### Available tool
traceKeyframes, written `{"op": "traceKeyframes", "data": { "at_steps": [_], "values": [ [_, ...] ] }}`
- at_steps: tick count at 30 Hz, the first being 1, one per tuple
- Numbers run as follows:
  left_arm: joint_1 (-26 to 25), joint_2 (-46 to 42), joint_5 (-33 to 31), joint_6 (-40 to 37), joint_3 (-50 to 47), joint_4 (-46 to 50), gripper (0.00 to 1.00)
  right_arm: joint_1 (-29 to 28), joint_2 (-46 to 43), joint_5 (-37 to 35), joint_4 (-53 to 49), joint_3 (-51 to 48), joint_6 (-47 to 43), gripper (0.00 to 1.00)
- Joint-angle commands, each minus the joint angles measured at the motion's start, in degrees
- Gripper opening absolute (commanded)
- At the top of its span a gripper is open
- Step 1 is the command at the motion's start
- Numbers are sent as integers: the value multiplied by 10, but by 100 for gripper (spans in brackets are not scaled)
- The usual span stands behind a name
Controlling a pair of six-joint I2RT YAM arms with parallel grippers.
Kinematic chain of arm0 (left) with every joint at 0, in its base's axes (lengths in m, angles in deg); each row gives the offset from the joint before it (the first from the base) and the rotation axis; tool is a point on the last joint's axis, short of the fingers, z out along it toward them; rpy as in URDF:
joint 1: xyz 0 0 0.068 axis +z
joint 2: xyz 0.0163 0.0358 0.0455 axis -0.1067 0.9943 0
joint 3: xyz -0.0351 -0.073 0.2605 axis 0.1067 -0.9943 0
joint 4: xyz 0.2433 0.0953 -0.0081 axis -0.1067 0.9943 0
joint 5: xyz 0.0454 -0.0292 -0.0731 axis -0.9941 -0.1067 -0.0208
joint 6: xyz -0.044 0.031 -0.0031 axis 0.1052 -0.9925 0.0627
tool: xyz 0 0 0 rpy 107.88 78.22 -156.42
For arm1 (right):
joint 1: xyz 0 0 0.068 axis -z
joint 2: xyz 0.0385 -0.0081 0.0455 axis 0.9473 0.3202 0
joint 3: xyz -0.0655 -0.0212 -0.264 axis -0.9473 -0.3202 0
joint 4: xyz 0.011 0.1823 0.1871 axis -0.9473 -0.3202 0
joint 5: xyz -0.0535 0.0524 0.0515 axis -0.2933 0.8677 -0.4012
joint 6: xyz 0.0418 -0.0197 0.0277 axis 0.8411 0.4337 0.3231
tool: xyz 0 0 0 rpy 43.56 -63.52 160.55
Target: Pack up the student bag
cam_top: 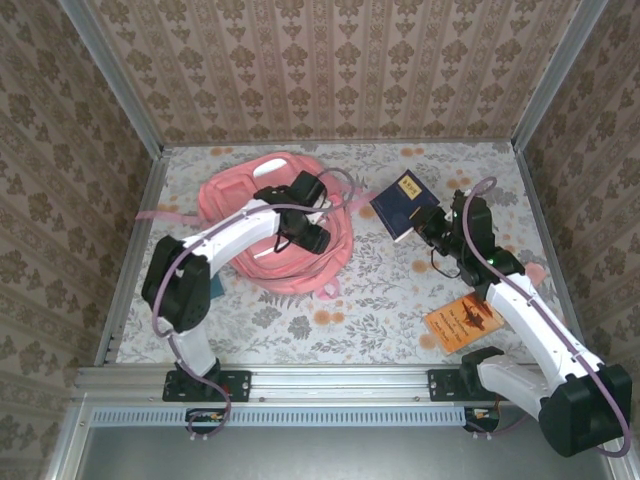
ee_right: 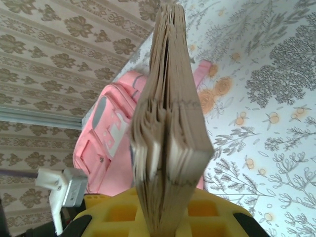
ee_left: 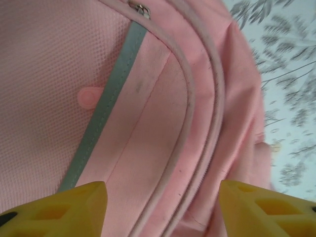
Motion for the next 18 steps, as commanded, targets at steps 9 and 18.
{"op": "traceKeyframes", "data": {
  "at_steps": [9,18],
  "values": [
    [-37,109,-139,-57,94,112,56,6,-5,12,11,-16,1,10],
    [-43,144,-173,-56,119,132,53,7,-8,13,12,-20,6,10]
  ]
}}
